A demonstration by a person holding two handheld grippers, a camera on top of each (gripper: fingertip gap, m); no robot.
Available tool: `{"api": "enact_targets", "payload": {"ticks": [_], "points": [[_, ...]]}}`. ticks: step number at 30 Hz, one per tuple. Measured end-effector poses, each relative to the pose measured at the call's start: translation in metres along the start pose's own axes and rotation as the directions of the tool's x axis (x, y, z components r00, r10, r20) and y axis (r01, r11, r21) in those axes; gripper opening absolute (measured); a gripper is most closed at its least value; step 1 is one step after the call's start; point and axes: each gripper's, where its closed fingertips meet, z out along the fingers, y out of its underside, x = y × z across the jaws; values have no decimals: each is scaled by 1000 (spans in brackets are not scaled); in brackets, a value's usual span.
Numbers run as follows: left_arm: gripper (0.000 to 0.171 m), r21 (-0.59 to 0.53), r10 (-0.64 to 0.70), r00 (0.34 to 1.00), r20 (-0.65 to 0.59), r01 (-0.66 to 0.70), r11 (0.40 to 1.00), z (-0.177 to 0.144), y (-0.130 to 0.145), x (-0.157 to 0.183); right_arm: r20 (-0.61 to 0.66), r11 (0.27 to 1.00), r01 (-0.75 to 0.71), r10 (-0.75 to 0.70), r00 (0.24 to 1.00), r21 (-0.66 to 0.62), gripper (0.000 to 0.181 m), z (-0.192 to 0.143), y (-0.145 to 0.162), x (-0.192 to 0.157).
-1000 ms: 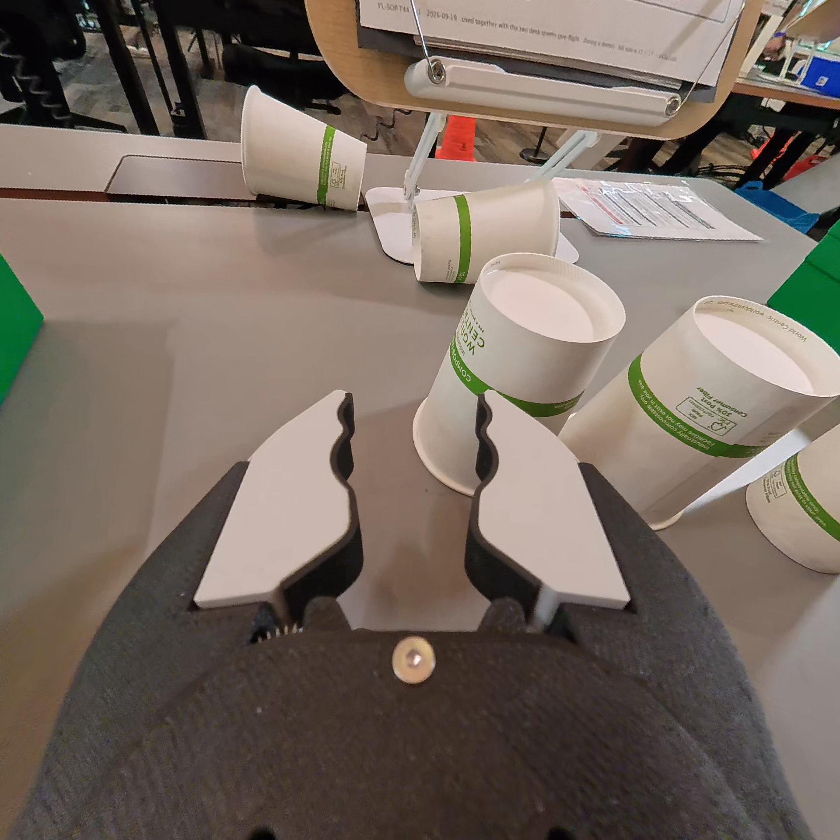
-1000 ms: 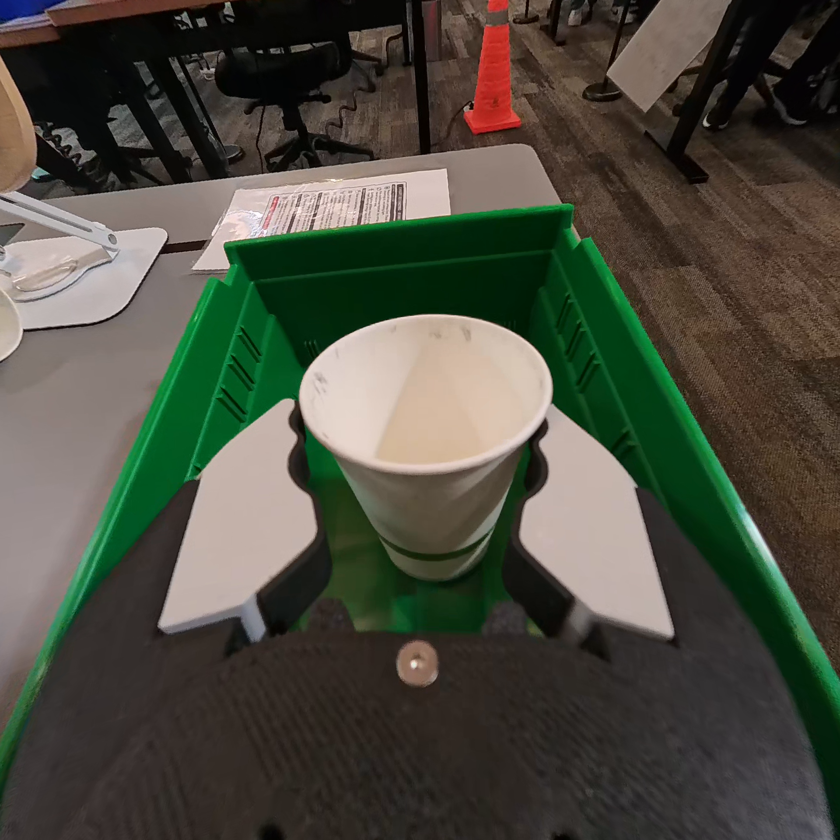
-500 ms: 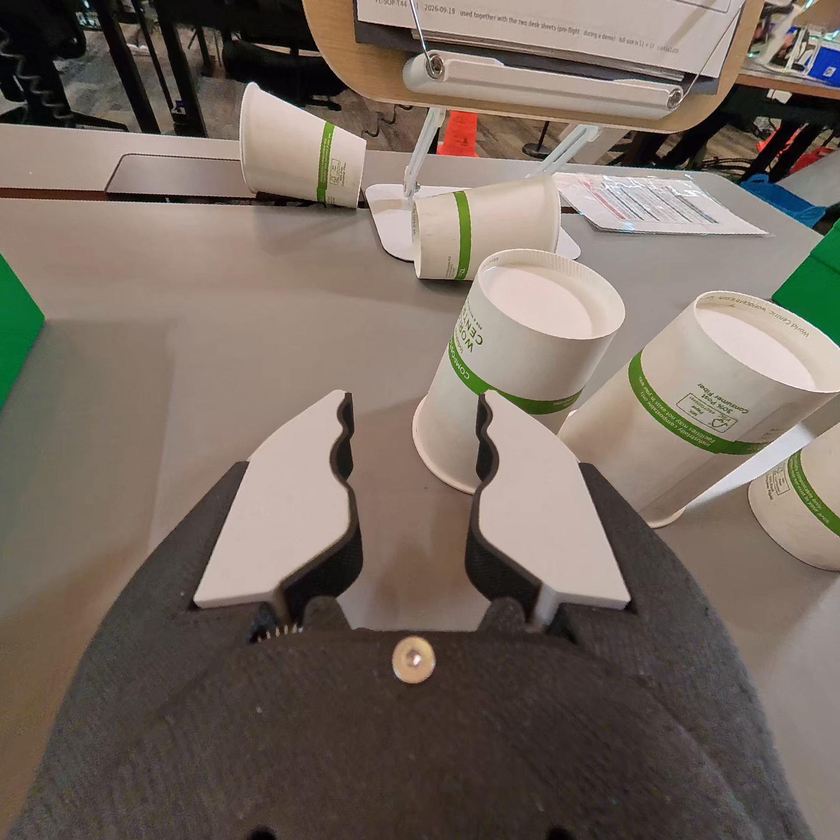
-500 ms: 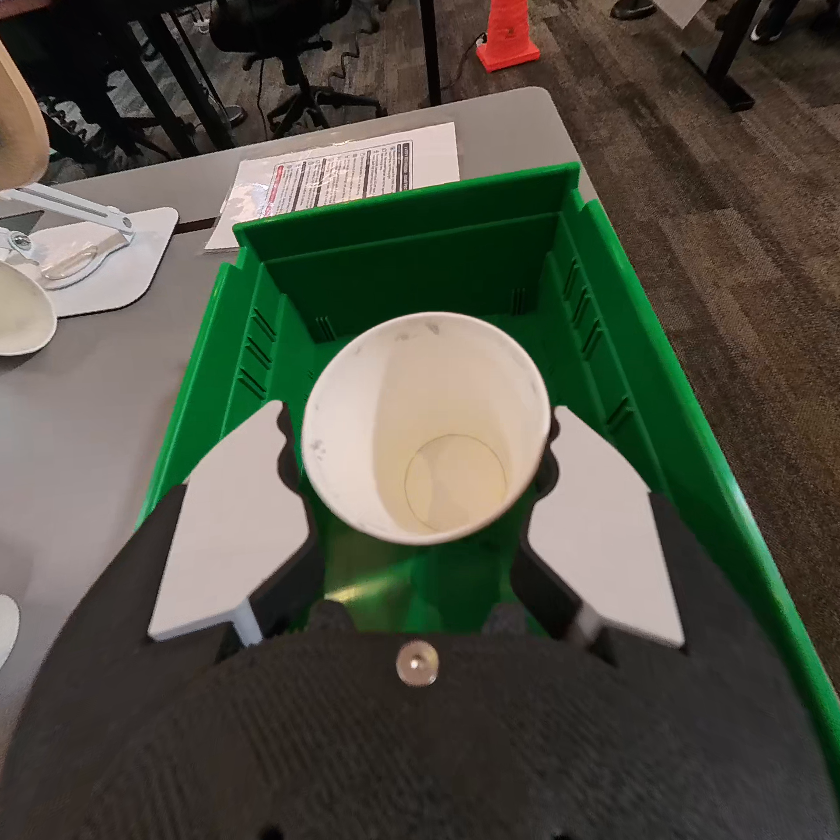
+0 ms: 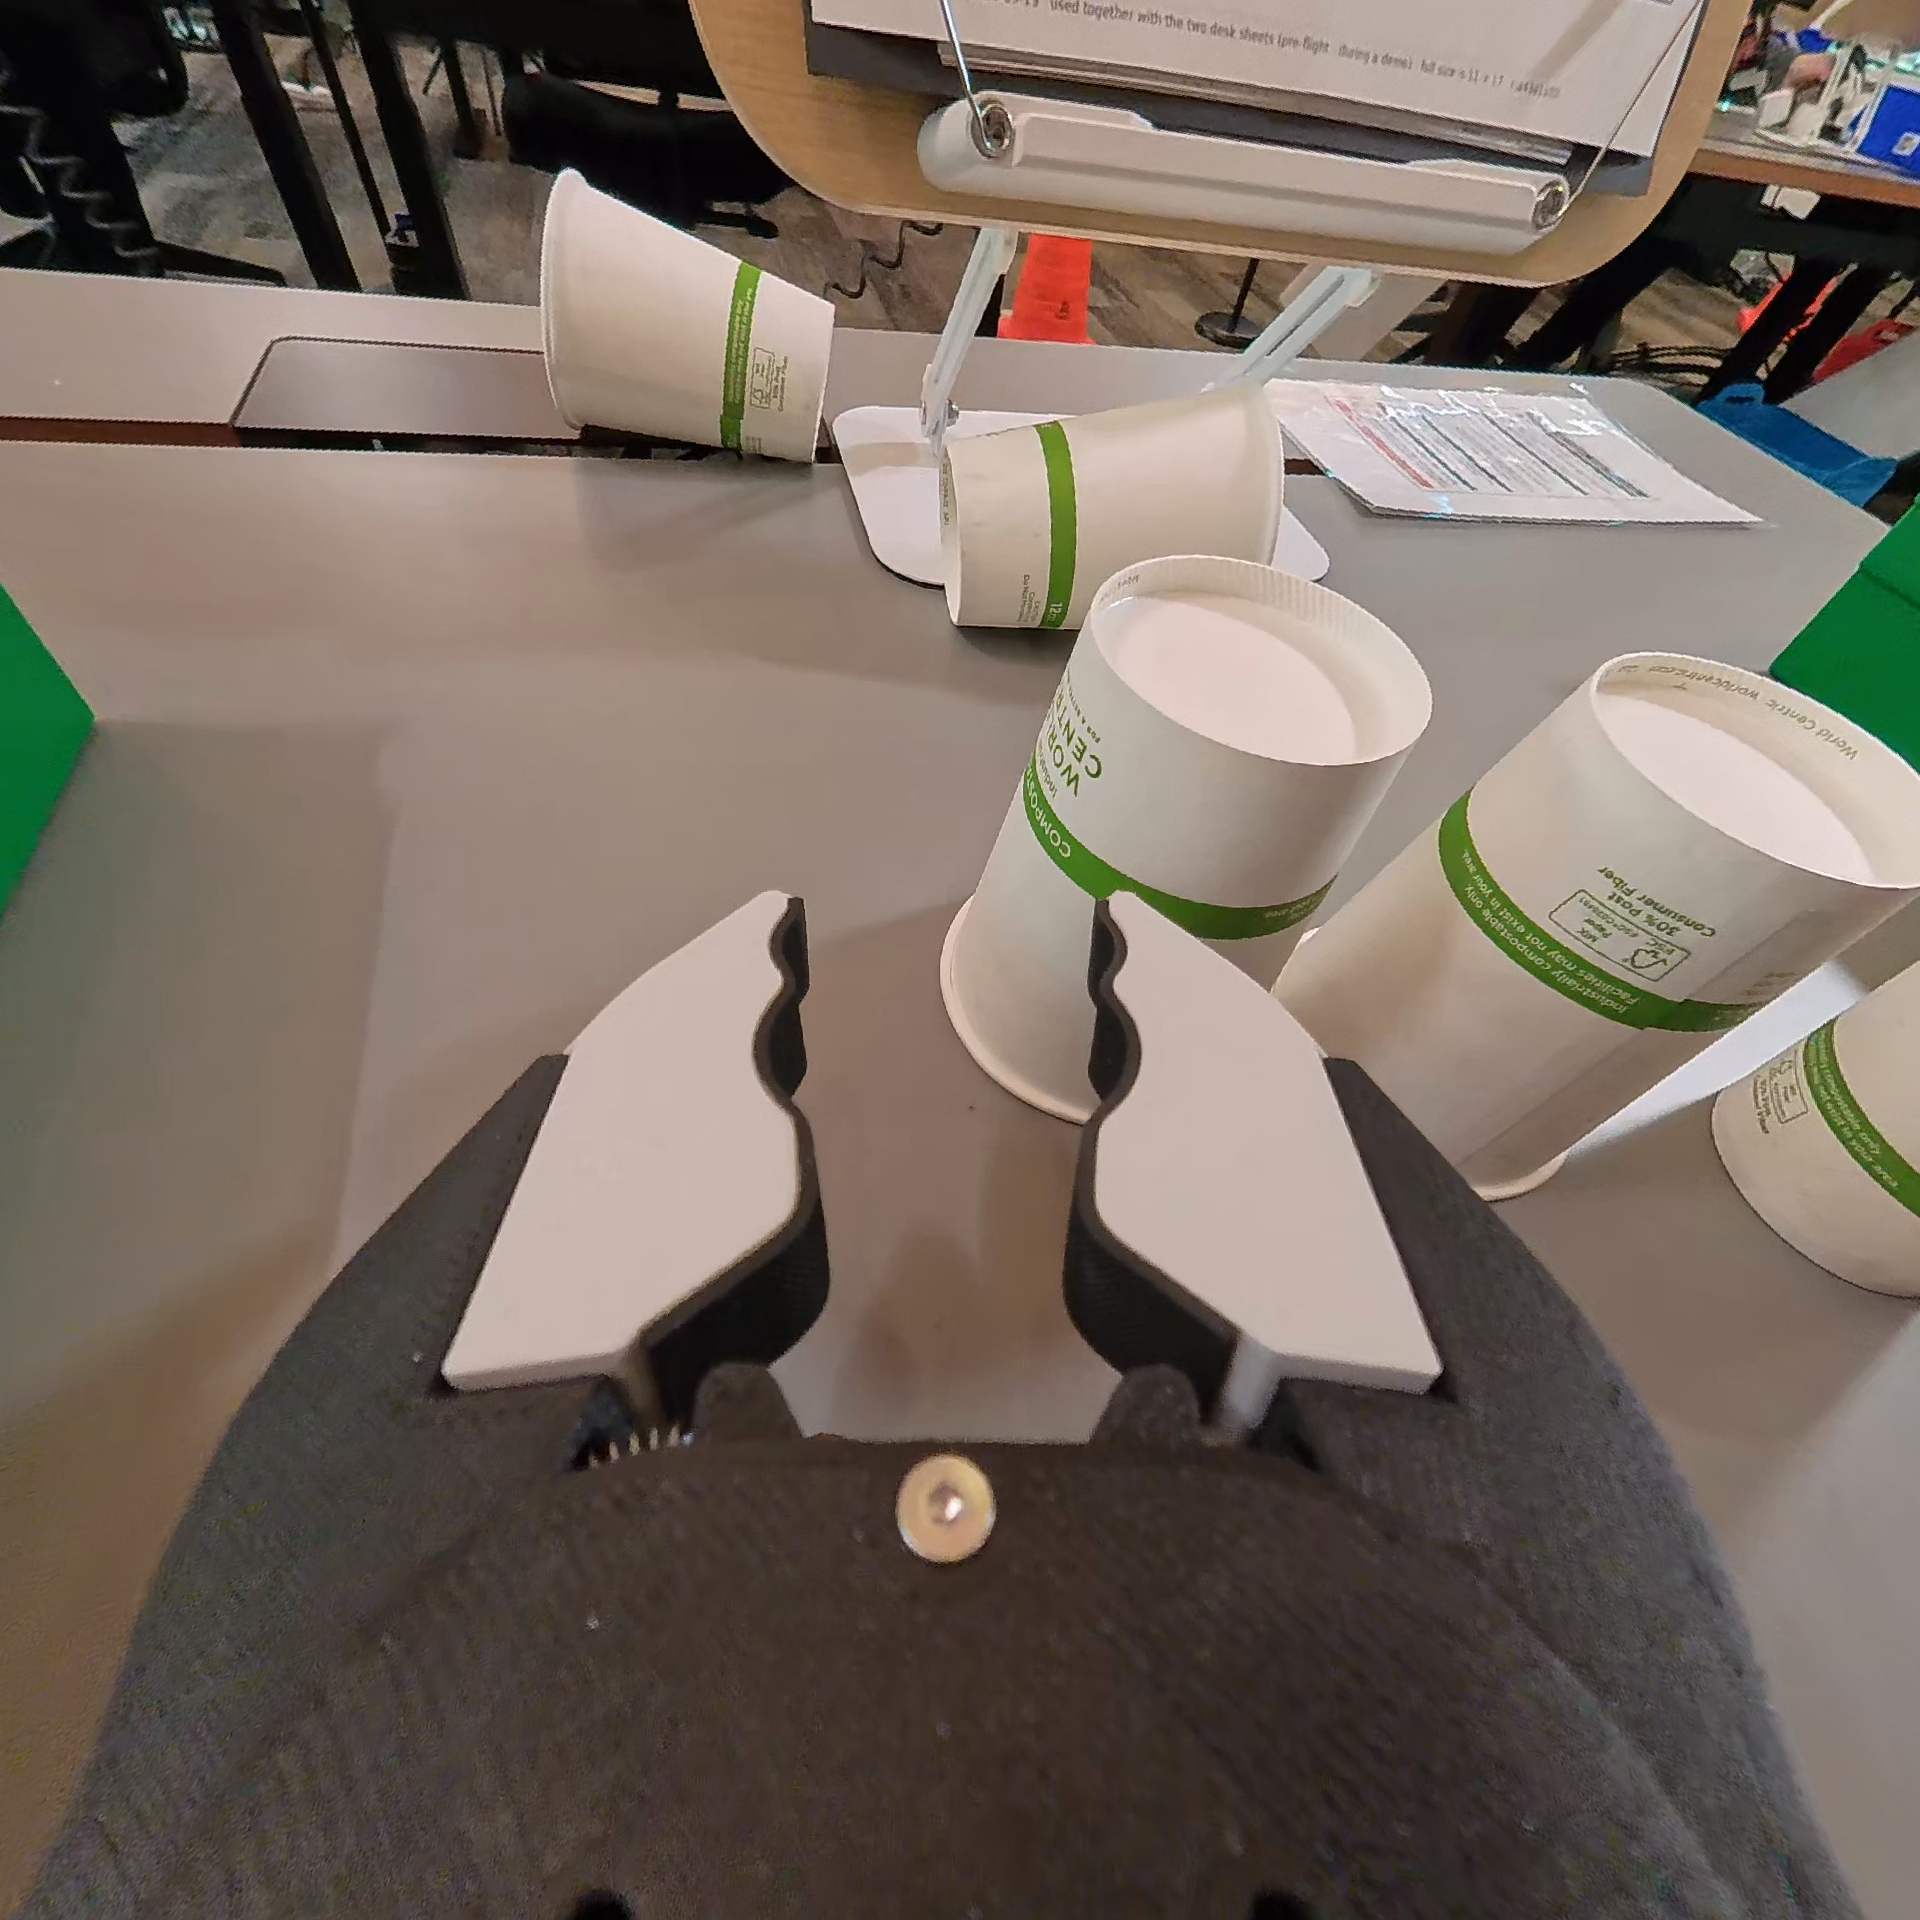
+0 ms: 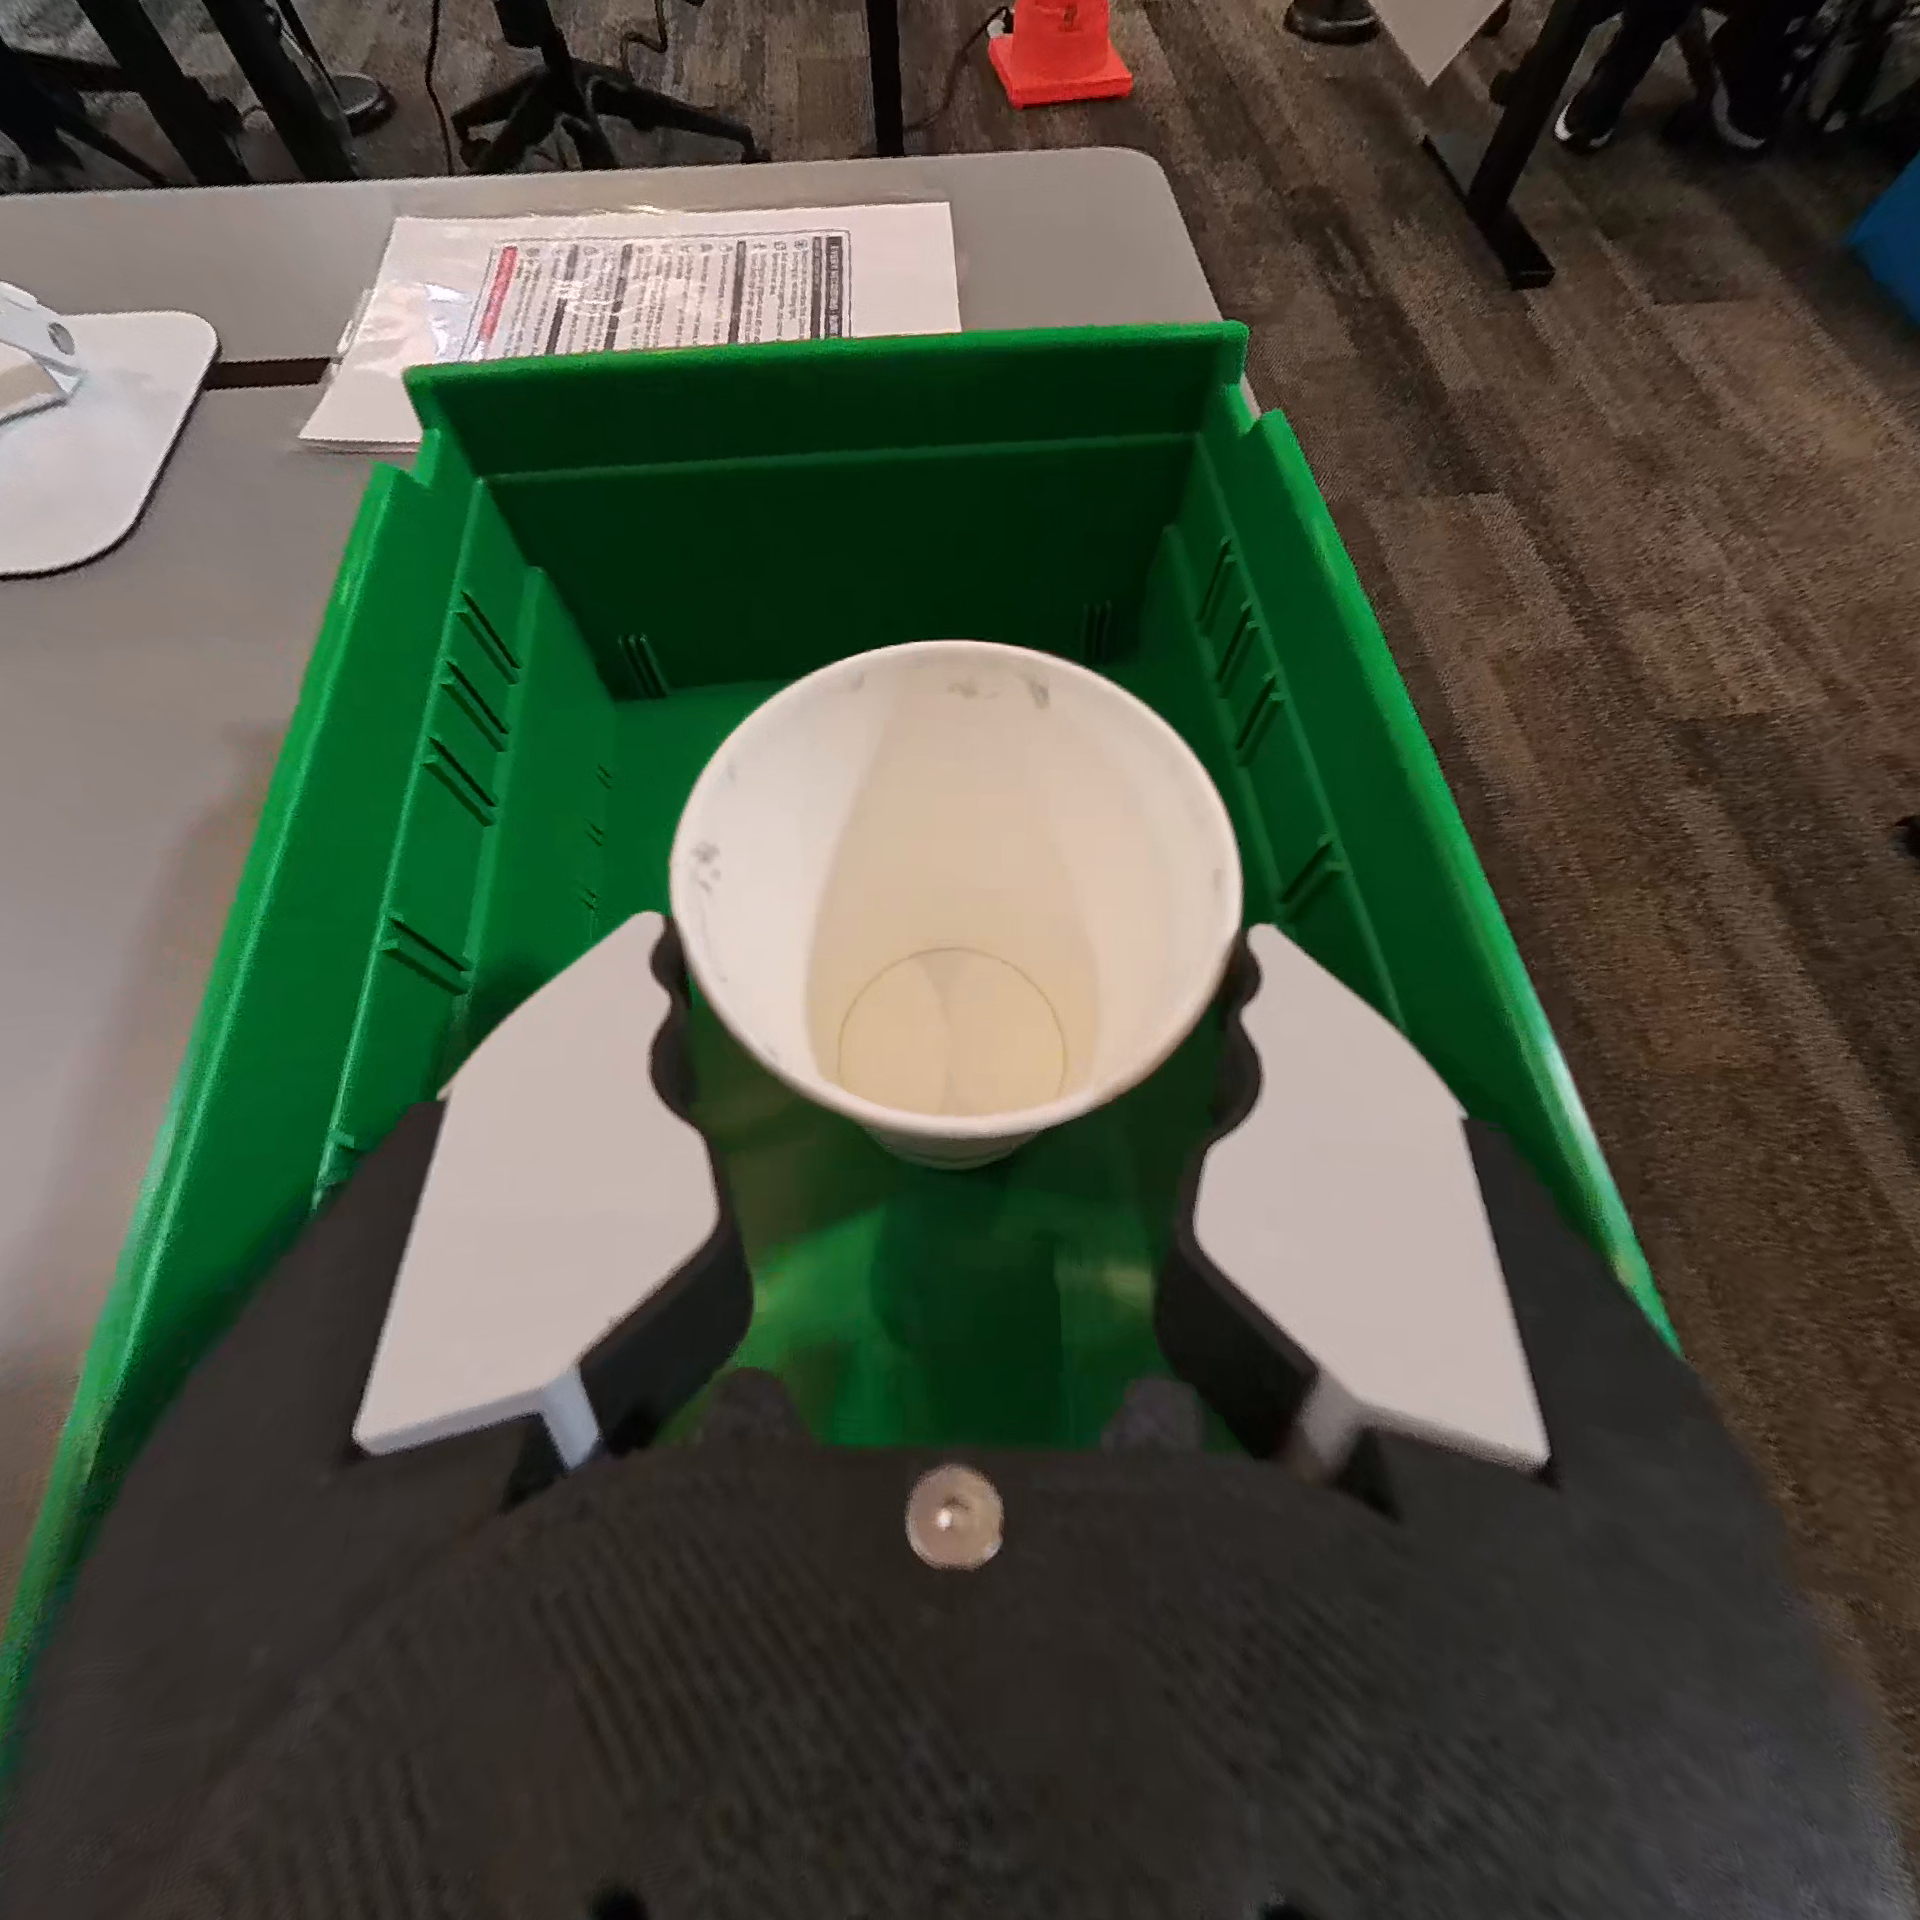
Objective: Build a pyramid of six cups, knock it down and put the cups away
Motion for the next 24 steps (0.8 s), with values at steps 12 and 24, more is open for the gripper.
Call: {"api": "enact_targets", "payload": {"ticks": [12, 24], "points": [[53, 2, 0, 1000, -2, 0, 1000, -1, -1, 0, 17, 996, 1, -3, 1000, 91, 97, 2, -11, -8], [53, -7, 5, 1000, -5, -5, 1000, 0, 1, 2, 79, 995, -48, 41, 996, 84, 98, 15, -17, -10]]}}
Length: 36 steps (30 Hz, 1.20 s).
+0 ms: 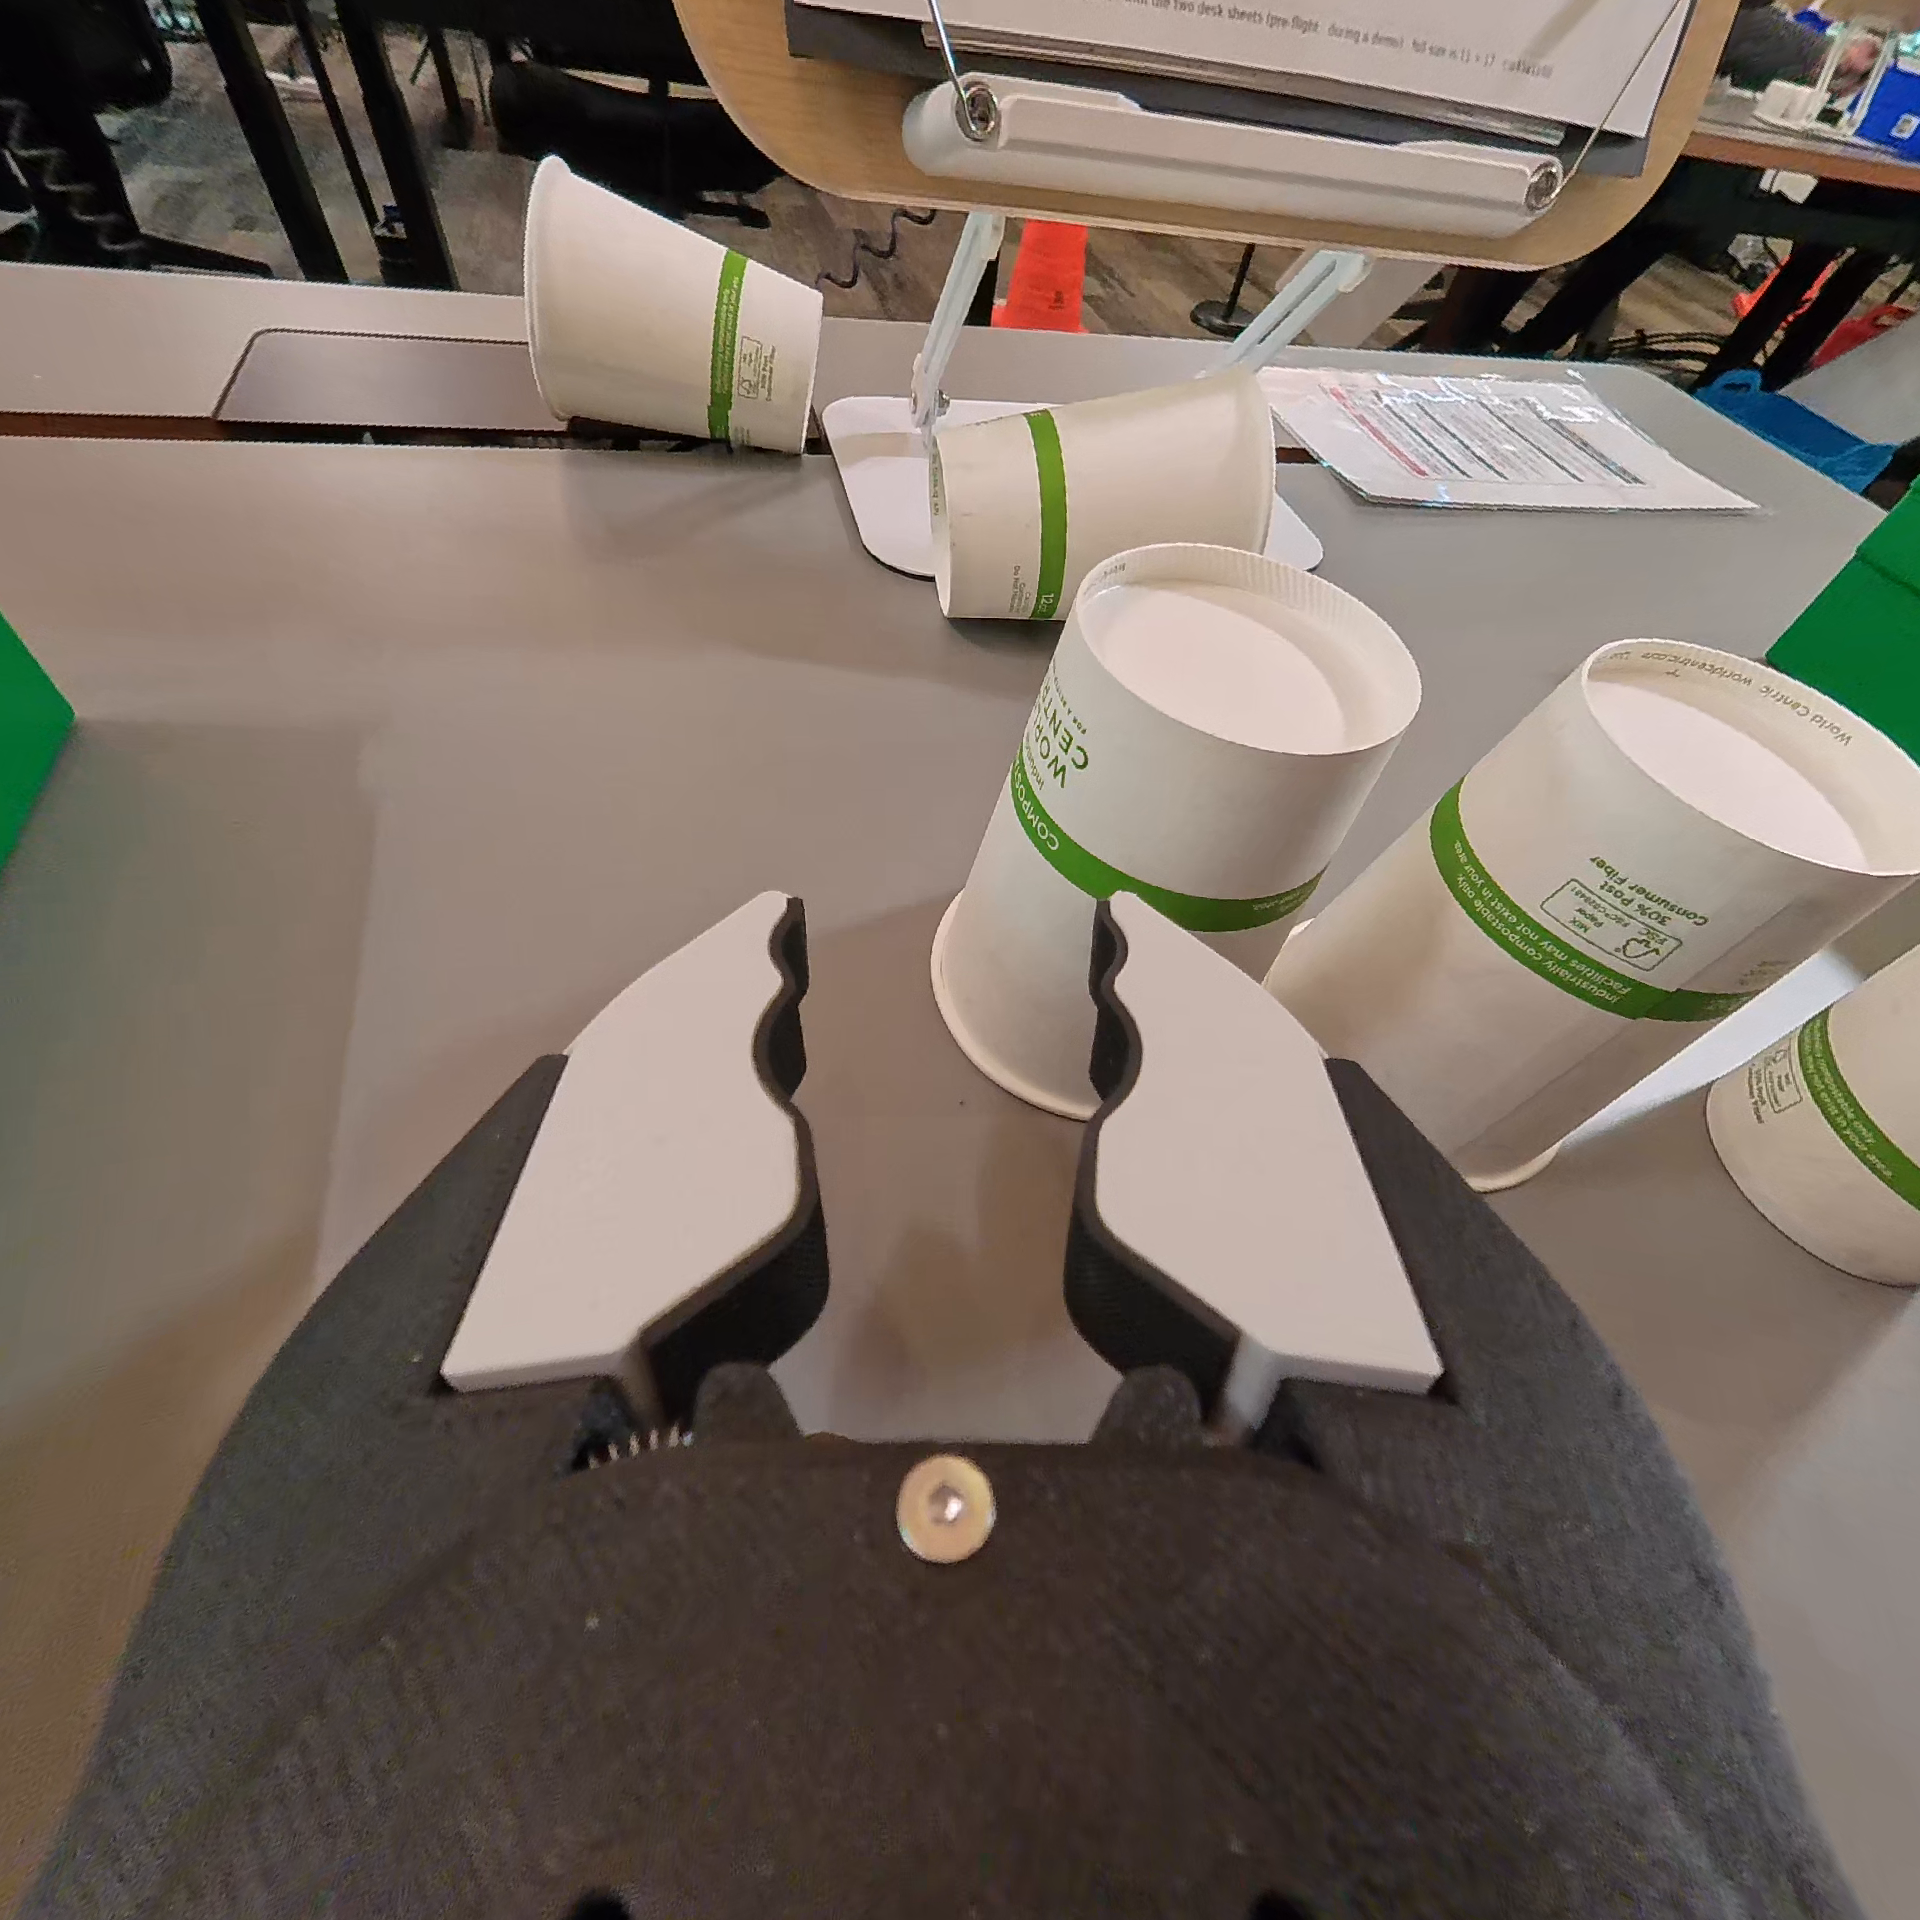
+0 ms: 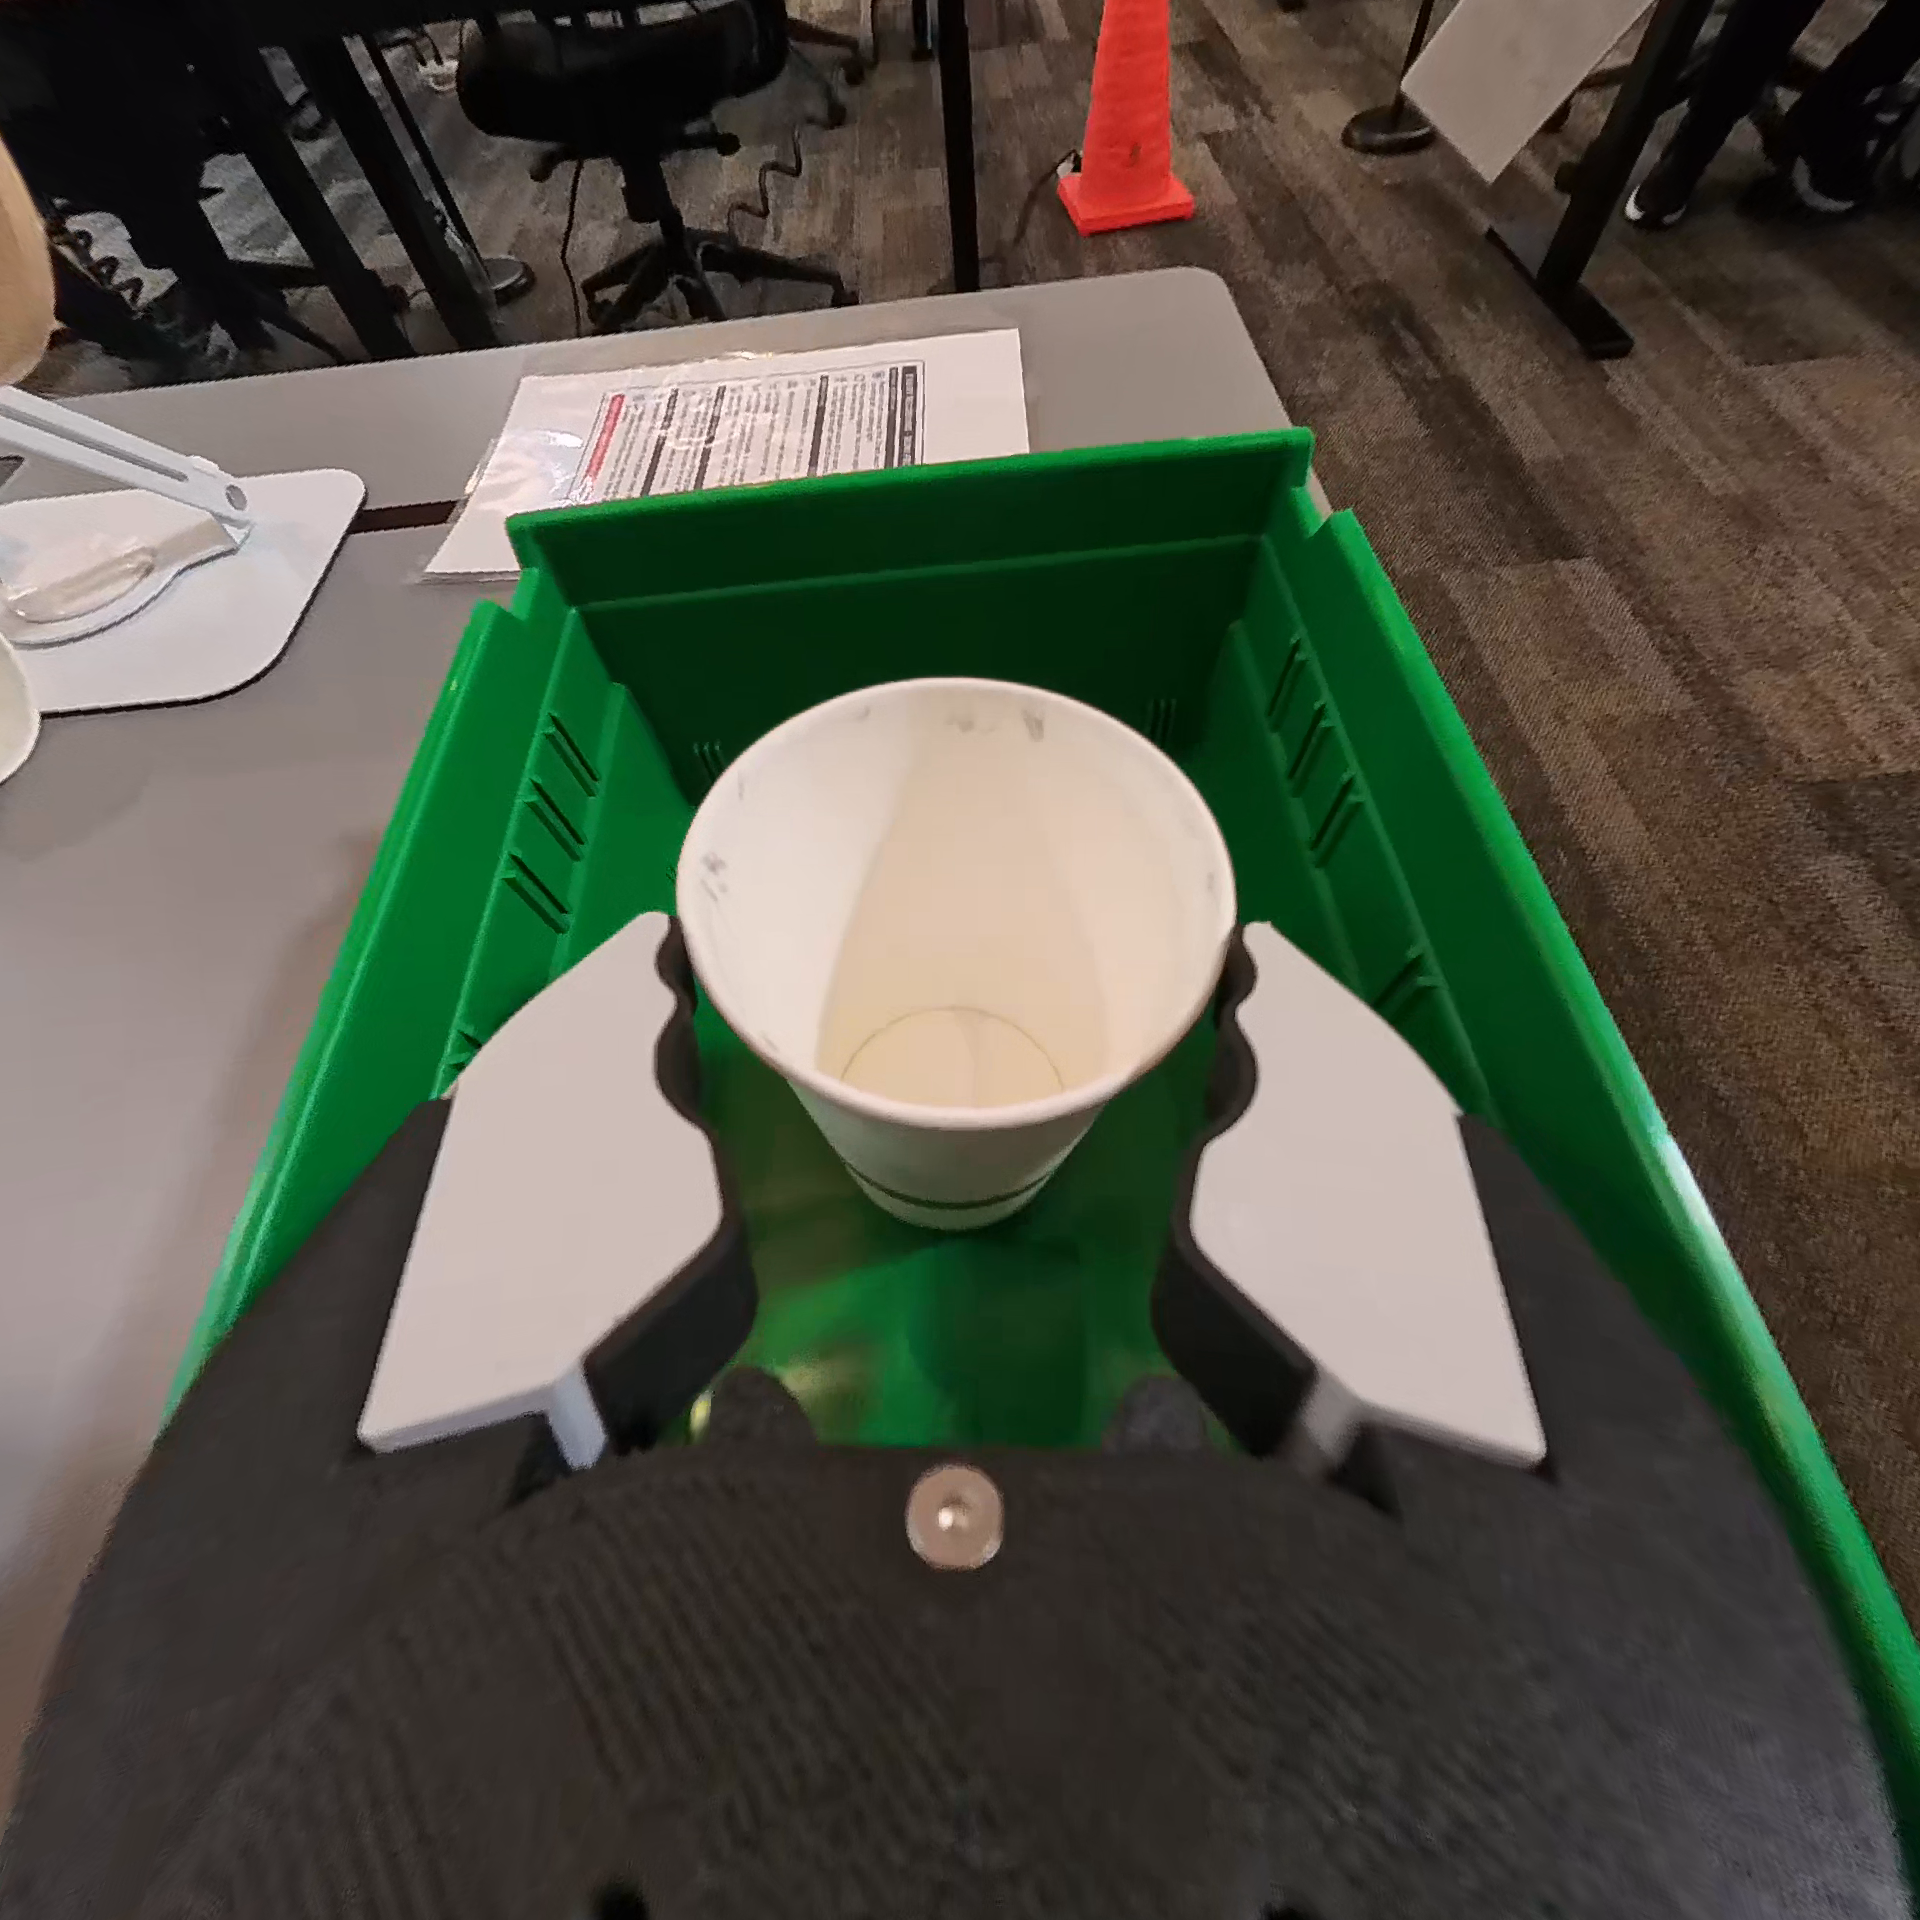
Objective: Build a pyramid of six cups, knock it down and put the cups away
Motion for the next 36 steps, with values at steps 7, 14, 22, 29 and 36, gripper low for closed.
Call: {"api": "enact_targets", "payload": {"ticks": [7, 14, 22, 29, 36], "points": [[54, -3, 3, 1000, 2, -3, 1000, 0, 1, 0, 20, 996, -27, 28, 999, -83, 99, -2, 7, -2], [54, -4, 3, 1000, 5, -3, 1000, -1, 1, -1, 11, 994, 16, -14, 1000, -112, 100, -4, 13, -1], [54, -8, 5, 1000, 6, -5, 1000, -1, 1, -1, -43, 979, 121, -130, 991, -163, 100, -6, 19, -2], [54, -11, 4, 1000, 7, -4, 1000, 0, 2, -1, -74, 974, 169, -182, 980, -154, 88, -8, 19, -1], [54, -13, 4, 1000, 8, -4, 1000, 0, 2, -1, -74, 975, 153, -167, 983, -162, 86, -9, 21, 1]]}}
